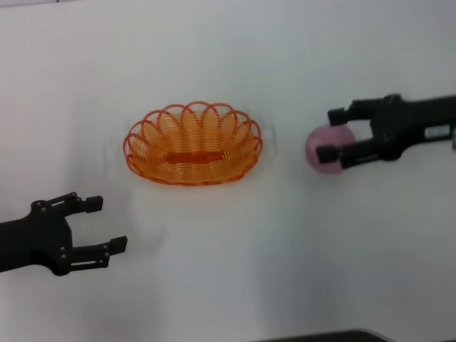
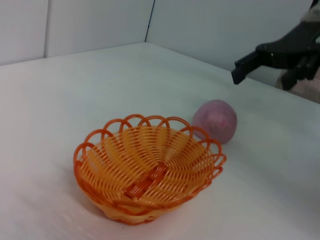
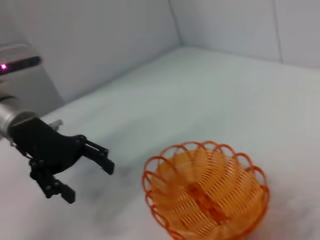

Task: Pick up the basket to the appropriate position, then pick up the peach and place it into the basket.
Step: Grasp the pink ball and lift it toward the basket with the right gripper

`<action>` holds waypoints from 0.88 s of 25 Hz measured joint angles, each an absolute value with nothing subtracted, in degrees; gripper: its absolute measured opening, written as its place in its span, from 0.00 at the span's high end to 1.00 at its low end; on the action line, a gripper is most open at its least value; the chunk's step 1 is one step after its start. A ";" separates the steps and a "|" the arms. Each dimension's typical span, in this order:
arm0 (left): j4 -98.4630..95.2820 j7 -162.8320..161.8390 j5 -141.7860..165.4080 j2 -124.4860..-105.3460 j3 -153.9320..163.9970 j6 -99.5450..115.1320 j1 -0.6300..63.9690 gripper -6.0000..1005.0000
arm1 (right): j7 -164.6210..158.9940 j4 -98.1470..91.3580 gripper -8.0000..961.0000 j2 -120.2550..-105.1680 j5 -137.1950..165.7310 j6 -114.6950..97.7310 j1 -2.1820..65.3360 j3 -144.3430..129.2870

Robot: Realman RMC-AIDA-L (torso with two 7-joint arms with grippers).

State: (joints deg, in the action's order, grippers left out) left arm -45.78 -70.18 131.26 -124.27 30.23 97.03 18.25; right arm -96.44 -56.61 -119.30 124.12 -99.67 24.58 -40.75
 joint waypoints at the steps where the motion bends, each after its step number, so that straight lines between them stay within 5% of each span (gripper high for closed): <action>1: -45.79 -70.20 131.26 -124.27 30.21 97.03 18.22 0.12 | -99.52 -58.53 0.04 -119.21 125.82 -100.50 25.55 -40.74; 11: -45.79 -70.23 131.30 -124.28 30.24 97.03 18.19 0.12 | -107.80 -68.79 0.05 -119.60 143.82 -104.20 36.61 -44.49; 22: -45.79 -70.22 131.39 -124.19 30.24 97.03 18.22 0.12 | -108.01 -71.99 0.05 -120.30 150.19 -101.17 37.72 -57.52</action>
